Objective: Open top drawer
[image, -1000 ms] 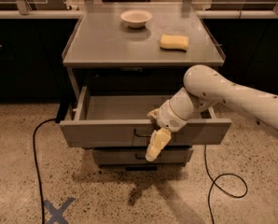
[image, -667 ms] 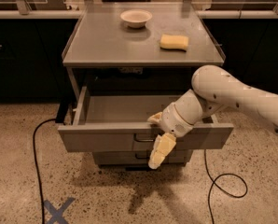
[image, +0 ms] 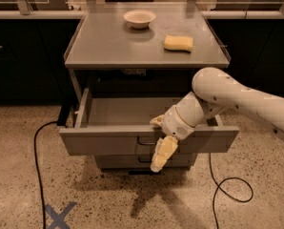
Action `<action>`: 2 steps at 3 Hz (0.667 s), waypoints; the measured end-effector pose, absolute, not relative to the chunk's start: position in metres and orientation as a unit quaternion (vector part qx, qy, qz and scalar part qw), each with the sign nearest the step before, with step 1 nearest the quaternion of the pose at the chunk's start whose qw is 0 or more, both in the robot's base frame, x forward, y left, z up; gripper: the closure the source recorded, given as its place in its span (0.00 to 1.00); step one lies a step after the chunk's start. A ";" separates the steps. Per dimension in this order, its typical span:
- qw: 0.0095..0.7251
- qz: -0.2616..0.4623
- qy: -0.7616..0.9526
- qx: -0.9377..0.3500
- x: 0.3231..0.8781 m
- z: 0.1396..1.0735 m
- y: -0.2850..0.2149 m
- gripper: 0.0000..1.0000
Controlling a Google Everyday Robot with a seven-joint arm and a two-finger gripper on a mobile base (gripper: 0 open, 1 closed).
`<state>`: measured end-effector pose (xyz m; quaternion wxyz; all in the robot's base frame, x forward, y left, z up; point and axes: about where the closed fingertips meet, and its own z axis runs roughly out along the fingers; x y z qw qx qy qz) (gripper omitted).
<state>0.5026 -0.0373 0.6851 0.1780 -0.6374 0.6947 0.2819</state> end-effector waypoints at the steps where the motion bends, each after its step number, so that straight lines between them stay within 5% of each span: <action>1: 0.166 0.304 0.696 -0.629 0.498 0.674 -0.039 0.00; 2: 0.161 0.314 0.690 -0.632 0.471 0.686 -0.035 0.00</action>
Offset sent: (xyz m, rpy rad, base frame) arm -0.0838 0.0081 0.0149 0.0357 0.1041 0.0517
